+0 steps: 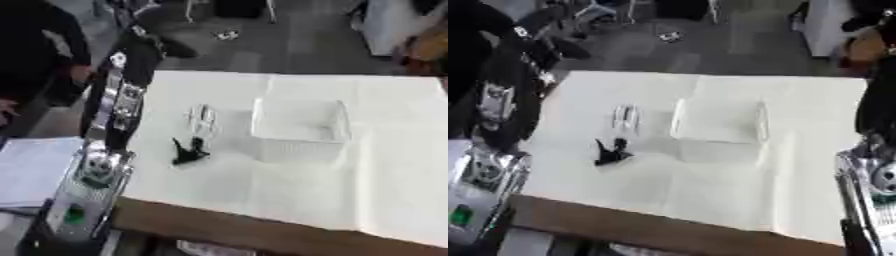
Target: Pick up objects on the table and place them in the box.
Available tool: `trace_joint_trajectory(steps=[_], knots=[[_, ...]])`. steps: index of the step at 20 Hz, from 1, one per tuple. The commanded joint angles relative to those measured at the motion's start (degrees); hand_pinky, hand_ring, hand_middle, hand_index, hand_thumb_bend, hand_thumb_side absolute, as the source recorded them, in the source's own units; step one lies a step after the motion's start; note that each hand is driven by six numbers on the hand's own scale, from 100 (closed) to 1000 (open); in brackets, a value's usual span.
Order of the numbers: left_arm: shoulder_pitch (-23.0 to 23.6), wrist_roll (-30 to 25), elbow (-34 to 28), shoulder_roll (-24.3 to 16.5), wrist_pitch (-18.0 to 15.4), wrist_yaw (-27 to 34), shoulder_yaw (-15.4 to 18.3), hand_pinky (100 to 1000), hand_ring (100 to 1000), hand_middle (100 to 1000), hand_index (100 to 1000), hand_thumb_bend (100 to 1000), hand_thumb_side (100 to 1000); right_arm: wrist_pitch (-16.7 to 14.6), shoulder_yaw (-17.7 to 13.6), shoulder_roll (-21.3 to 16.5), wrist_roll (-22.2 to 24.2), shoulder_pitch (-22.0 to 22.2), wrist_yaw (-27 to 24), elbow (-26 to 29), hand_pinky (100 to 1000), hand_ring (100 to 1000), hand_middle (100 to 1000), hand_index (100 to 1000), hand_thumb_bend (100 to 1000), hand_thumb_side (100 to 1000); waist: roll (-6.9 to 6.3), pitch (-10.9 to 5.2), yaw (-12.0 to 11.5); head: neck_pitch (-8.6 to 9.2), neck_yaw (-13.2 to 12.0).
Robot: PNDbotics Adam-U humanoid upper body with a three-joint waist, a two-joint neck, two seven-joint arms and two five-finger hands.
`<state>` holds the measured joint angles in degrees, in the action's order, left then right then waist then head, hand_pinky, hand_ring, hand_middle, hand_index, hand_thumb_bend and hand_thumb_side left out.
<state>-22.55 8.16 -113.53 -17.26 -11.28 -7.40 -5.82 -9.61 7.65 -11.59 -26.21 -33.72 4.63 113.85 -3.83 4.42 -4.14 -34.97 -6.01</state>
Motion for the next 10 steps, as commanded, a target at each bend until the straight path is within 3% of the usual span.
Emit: trace_joint_trajectory(steps=[1,10], knots=[[-0.5,-0.4,-1.1,-1.0,0.0,0.5,0.1,640,605,834,874,285,996,-0.1,-0.1,-0.4,0.0,-0.9,0.0,0.7,423,528,570,823,290,1000,-0.02,-0.56,0.0,0.60,0.6],[-0.4,-0.6,-1.1,-1.1,0.1,0.3,0.2,643,604,835,875,282,994,-0.1,-0.1,-0.3,0.0,-1.0,0.1,0.7,424,528,571,823,286,1000,-0.05,-0.59,0.2,0.26,-0.1]])
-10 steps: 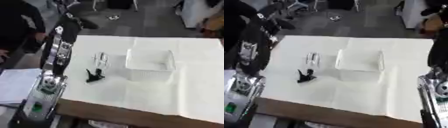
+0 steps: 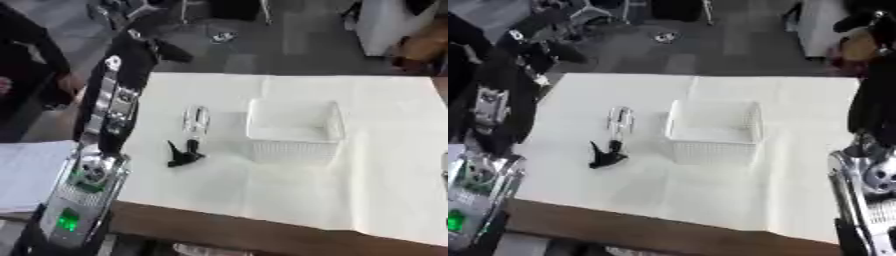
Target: Pick up objects on the table and place them in the box.
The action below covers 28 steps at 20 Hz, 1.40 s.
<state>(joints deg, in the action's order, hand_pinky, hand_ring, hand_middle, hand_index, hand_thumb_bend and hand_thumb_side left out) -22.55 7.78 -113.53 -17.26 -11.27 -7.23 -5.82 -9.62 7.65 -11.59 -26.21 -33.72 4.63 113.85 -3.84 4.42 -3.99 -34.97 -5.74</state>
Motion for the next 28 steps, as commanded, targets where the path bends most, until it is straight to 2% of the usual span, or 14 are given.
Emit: trace_joint_trajectory(steps=[1,6,9,10,11,14,18,20,21,24,28], knots=[[-0.5,-0.2,-1.1,-1.2,0.1,0.0,0.2,644,605,835,875,282,994,-0.1,-0.1,-0.3,0.0,-1.0,0.1,0.7,424,528,571,823,287,1000,-0.04,-0.59,0.3,0.24,-0.5],[-1.0,-0.8,-0.7,-2.2,2.1,-4.6,1.3,656,611,846,891,262,990,0.0,-0.2,-0.1,-0.1,-1.2,0.1,0.7,426,529,571,823,279,1000,-0.20,-0.78,1.2,0.03,-1.3],[-3.3,-1.6,1.7,-4.2,5.4,-10.2,2.0,635,605,843,886,255,1000,0.0,-0.2,0.0,-0.1,-1.0,0.1,0.7,427,529,571,824,276,1000,-0.47,-1.15,1.4,-0.36,-1.9],[-4.4,-1.9,2.7,-5.0,6.6,-12.3,2.1,627,595,840,885,204,992,0.0,-0.1,0.0,-0.1,-0.9,0.1,0.7,427,529,571,824,277,1000,-0.55,-1.24,1.5,-0.42,-2.0],[-5.6,-2.4,4.1,-6.0,7.9,-14.5,2.1,620,587,836,880,241,1000,0.0,-0.1,0.0,0.0,-0.8,0.1,0.7,427,529,571,824,277,1000,-0.64,-1.32,1.6,-0.46,-2.2],[-9.3,-5.5,8.8,-8.8,11.0,-21.2,1.6,602,554,810,873,222,1000,0.1,0.0,0.0,0.1,-0.7,0.0,0.7,426,529,571,824,277,1000,-0.85,-1.45,1.8,-0.64,-3.0],[-13.6,-13.2,15.5,-12.0,13.2,-31.3,0.6,595,562,800,859,212,1000,0.2,0.2,0.0,0.3,-0.6,-0.1,0.7,426,529,571,825,279,1000,-1.10,-1.54,2.2,-0.68,-3.6],[-15.5,-19.1,18.8,-13.3,13.5,-37.6,0.1,580,593,800,852,213,1000,0.2,0.3,0.0,0.4,-0.6,-0.2,0.7,426,529,571,825,278,1000,-1.20,-1.60,2.3,-0.56,-3.8],[-16.5,-22.1,20.5,-13.9,13.4,-40.7,-0.1,545,601,794,845,211,1000,0.2,0.3,0.0,0.5,-0.5,-0.2,0.7,426,529,571,825,277,1000,-1.27,-1.64,2.4,-0.48,-3.9],[-19.7,-30.3,26.0,-15.8,12.0,-49.1,-1.0,532,637,773,810,205,1000,0.2,0.4,0.1,0.6,-0.5,-0.3,0.7,426,529,571,825,276,1000,-1.47,-1.81,2.6,-0.32,-4.3],[-24.0,-37.5,34.6,-17.3,9.1,-57.8,-2.0,509,678,746,777,192,1000,0.2,0.5,0.0,0.8,-0.3,-0.3,0.7,427,529,571,825,276,1000,-1.72,-2.00,2.7,-0.78,-5.0]])
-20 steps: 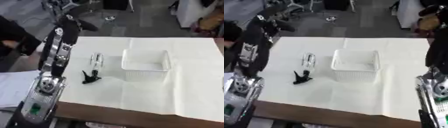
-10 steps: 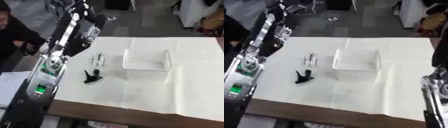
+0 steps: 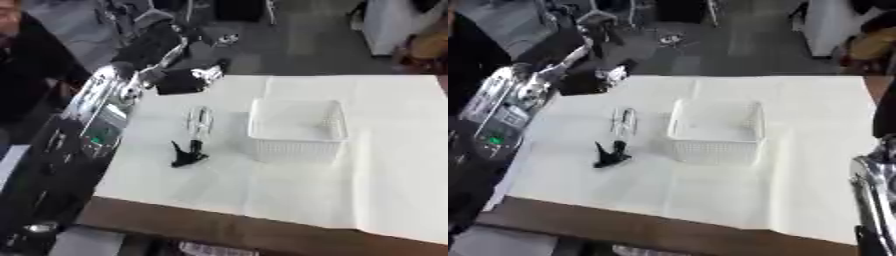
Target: Pick up objects on the table and place them in the box.
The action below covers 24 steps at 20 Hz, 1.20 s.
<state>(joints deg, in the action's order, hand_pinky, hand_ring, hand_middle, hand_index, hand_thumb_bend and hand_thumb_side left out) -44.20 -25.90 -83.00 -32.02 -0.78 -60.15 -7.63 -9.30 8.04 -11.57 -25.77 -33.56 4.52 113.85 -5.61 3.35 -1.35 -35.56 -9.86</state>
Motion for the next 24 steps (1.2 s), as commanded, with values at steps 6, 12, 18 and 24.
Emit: trace_joint_trajectory(steps=[6,12,18,24], knots=[[-7.3,-7.9,16.5,-1.9,-4.1,-13.0,-0.5,515,709,735,771,179,1000,-0.1,0.3,0.1,0.5,-0.3,-0.3,0.7,426,529,570,826,277,1000,-0.05,-1.01,0.4,-0.92,-1.3],[-10.1,-9.1,24.2,-0.5,-5.4,-16.9,-0.2,546,745,755,795,179,1000,-0.1,0.3,0.2,0.5,-0.3,-0.4,0.7,426,529,570,826,276,1000,-0.09,-1.02,0.7,-1.09,-1.6],[-12.9,-14.7,31.5,1.4,-7.2,-20.0,1.2,605,792,782,831,196,1000,-0.2,0.4,0.5,0.6,-0.4,-0.5,0.7,427,529,570,827,274,1000,-0.16,-0.97,1.1,-1.25,-1.8],[-15.4,-18.6,37.0,3.1,-7.9,-23.0,2.3,629,814,792,842,503,1000,-0.3,0.5,0.8,0.7,-0.6,-0.6,0.7,428,529,570,827,271,1000,-0.21,-0.92,1.4,-1.37,-1.8]])
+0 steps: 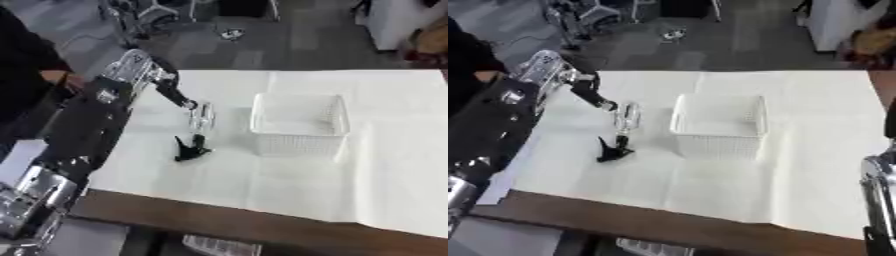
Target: Pick up objects on the table and place them in the box.
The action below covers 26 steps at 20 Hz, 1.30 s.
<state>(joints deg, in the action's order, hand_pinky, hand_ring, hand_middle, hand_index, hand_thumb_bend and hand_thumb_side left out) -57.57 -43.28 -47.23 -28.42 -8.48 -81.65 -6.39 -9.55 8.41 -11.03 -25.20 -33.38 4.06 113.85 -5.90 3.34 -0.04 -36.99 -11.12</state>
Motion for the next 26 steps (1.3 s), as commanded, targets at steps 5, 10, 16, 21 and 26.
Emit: trace_joint_trajectory(steps=[5,10,16,21,26], knots=[[-3.7,-2.3,5.1,0.7,0.1,-4.6,2.0,608,802,770,821,494,1000,-0.1,0.2,0.5,0.2,-0.8,-0.2,0.7,429,529,570,827,269,1000,0.02,-0.91,0.3,-0.05,-0.7],[-4.7,-2.9,7.2,1.6,-0.2,-6.7,2.3,592,788,744,793,462,1000,-0.1,0.2,0.6,0.2,-0.9,-0.3,0.7,429,530,570,827,268,1000,0.01,-0.93,0.4,-0.09,-0.7],[-5.5,-3.9,8.4,2.8,-1.0,-8.3,2.1,580,780,731,779,471,1000,-0.2,0.2,0.8,0.2,-1.0,-0.3,0.7,430,530,570,826,265,1000,-0.01,-0.97,0.6,0.02,-0.9],[-5.8,-4.4,9.2,3.5,-1.1,-9.5,2.2,574,776,722,772,469,1000,-0.2,0.3,0.9,0.2,-1.1,-0.3,0.7,430,530,570,826,263,1000,-0.05,-0.90,0.8,-0.01,-0.9],[-6.0,-4.9,10.3,4.2,-1.4,-11.1,2.1,576,778,715,764,480,1000,-0.3,0.3,1.1,0.2,-1.2,-0.3,0.7,431,530,570,826,261,1000,-0.08,-0.84,1.0,-0.07,-0.9]])
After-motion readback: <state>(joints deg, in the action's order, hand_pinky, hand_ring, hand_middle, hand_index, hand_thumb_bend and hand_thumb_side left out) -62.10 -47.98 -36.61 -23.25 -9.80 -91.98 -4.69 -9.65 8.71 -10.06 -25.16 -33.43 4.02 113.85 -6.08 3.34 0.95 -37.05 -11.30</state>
